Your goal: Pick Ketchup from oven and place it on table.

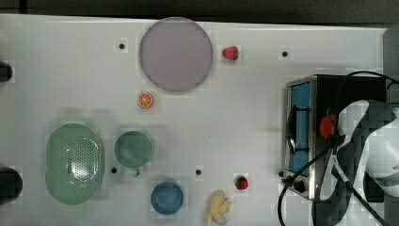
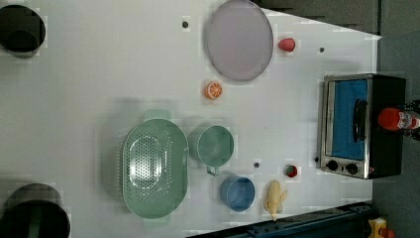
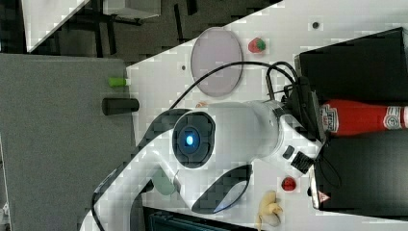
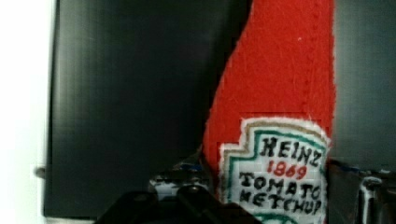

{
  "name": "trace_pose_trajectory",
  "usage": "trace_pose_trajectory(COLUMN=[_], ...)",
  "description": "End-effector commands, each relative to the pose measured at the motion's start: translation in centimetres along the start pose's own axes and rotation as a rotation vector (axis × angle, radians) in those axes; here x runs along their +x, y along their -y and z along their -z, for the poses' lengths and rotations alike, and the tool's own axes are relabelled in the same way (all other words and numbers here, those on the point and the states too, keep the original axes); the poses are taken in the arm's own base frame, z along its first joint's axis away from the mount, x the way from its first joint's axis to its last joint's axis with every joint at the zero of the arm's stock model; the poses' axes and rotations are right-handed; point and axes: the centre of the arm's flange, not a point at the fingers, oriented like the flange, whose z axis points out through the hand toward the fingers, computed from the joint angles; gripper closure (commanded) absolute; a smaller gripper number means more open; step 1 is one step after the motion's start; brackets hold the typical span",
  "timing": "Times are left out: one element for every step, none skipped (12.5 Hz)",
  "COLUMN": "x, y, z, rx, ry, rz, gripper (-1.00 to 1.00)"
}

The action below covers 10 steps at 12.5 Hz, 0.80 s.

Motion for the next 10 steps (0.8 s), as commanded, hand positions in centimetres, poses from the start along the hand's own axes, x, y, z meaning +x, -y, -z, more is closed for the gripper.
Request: trace_pose_trajectory(x=[-3.4,-4.9,-6.6,-8.5,-10.7,-13.1,-15.7,-18.4,-21.1,-23.7], y=[3.3,4.0,4.8,5.6,6.4,7.2,8.2,9.2,10.2,11.0], z=[9.9,11.8,13.6,15.2,16.3,17.1,17.5,17.7,17.5,17.2], rx=[0.057,0.052,0.065,0.080,0.094,0.105,0.111,0.113,0.113,0.111], ry=[-0.039,-0.031,-0.023,-0.018,-0.012,-0.005,0.006,0.015,0.025,0.036], rz=[0.218,0.301,0.387,0.477,0.571,0.669,0.770,0.864,0.949,1.013], gripper=[-0.29,-0.29,-0.29,-0.29,-0.29,-0.29,-0.29,-0.29,-0.29,-0.29])
